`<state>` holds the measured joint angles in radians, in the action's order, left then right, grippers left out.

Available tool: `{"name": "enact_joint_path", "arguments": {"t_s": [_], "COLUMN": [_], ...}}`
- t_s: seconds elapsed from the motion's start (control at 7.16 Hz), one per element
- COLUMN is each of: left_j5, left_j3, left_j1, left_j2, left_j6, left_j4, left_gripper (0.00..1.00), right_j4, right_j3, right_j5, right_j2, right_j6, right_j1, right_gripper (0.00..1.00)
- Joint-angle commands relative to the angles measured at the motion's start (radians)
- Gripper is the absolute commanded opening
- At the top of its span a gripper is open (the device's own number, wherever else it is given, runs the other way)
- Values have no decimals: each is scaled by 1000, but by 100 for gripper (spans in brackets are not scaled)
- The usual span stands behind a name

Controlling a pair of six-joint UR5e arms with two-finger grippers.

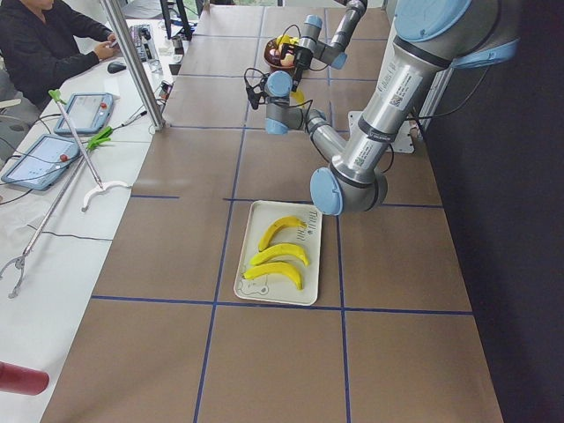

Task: Transfer all bananas from basket to plate

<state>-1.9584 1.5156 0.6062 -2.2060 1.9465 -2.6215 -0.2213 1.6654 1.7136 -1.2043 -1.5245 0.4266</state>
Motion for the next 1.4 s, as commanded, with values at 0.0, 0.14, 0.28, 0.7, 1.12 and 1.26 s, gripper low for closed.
{"name": "enact_joint_path", "arguments": {"t_s": [0.0,0.14,0.28,0.7,1.12,1.26], "left_j5": [9,10,18,18,18,16], "left_j3": [-20,-44,-61,-61,-60,-60], "left_j1": [-16,-22,-31,-40,-37,-33], "left_j2": [-21,-46,-58,-54,-53,-54], "left_j6": [2,0,0,-9,-1,0], "left_j4": [-5,-6,-8,-11,-12,-11], "left_gripper": [99,99,99,4,0,0], "right_j4": [-6,-6,-6,-6,-4,-4], "right_j3": [0,0,0,0,7,11], "right_j5": [-3,-12,-12,-12,-14,-25], "right_j2": [6,6,6,5,6,6], "right_j6": [1,1,1,1,0,0], "right_j1": [-8,-14,-15,-14,-12,-11], "right_gripper": [3,3,3,3,81,100]}}
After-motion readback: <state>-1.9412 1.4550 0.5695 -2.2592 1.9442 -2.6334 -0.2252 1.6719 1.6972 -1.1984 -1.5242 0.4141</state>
